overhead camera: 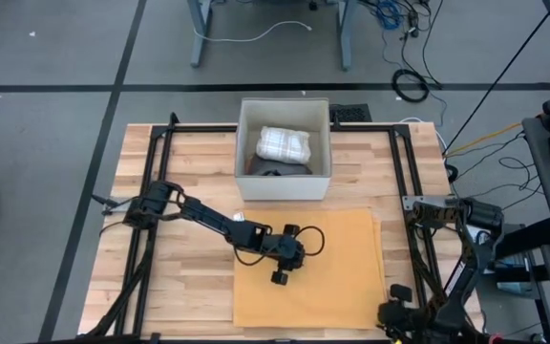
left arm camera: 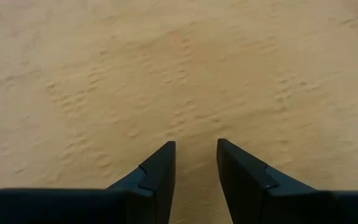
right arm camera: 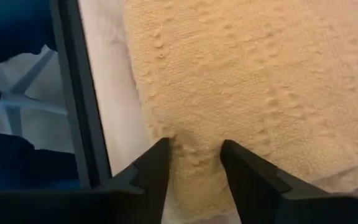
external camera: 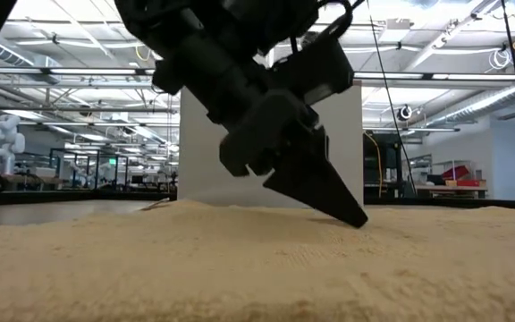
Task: Fold towel
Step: Fold the orange towel
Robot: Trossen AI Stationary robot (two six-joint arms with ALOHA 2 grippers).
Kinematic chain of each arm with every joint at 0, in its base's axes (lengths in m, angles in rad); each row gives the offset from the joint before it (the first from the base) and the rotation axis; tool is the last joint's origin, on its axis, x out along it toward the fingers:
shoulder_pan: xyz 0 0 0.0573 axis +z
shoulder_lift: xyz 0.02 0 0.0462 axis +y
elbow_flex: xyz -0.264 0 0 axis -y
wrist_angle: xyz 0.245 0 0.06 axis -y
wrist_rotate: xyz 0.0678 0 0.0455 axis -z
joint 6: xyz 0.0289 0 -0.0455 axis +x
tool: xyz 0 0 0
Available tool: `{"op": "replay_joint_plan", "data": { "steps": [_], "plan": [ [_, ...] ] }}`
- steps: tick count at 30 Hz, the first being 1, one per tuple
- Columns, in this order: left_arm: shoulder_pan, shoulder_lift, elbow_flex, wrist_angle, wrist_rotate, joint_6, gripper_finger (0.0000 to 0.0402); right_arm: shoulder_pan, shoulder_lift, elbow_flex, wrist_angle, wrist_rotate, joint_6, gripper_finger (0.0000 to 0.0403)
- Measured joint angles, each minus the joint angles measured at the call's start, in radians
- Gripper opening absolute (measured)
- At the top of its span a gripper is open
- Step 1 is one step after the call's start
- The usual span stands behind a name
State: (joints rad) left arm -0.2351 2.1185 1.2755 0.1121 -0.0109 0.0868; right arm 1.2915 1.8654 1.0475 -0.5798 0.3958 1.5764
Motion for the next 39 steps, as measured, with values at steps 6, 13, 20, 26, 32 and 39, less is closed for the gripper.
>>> {"op": "replay_joint_plan", "data": {
  "steps": [6, 13, 20, 26, 32, 39],
  "plan": [
    [0.015, 0.017, 0.0, 0.013, 0.001, -0.006, 0.0125, -0.033, 0.001, 0.032, -0.062, -0.055, -0.056, 0.0022],
    [0.015, 0.017, 0.0, 0.013, 0.0, -0.007, 0.0125, -0.11, -0.012, 0.237, -0.544, 0.125, -0.161, 0.0003],
    [0.014, 0.017, 0.0, 0.011, -0.002, -0.009, 0.0125, -0.326, -0.013, 0.332, -0.497, 0.466, -0.662, 0.0001],
    [0.014, 0.018, 0.0, 0.01, -0.005, -0.026, 0.0125, -0.504, 0.003, 0.286, 0.102, 0.386, -1.287, 0.0001],
    [0.017, 0.018, 0.0, -0.001, -0.022, -0.027, 0.0125, -0.489, 0.022, 0.283, 0.263, 0.357, -1.437, 0.0],
    [0.024, 0.013, 0.0, 0.028, -0.027, -0.026, 0.0125, -0.462, 0.049, 0.283, 0.28, 0.39, -1.411, 0.0]
  ]
}}
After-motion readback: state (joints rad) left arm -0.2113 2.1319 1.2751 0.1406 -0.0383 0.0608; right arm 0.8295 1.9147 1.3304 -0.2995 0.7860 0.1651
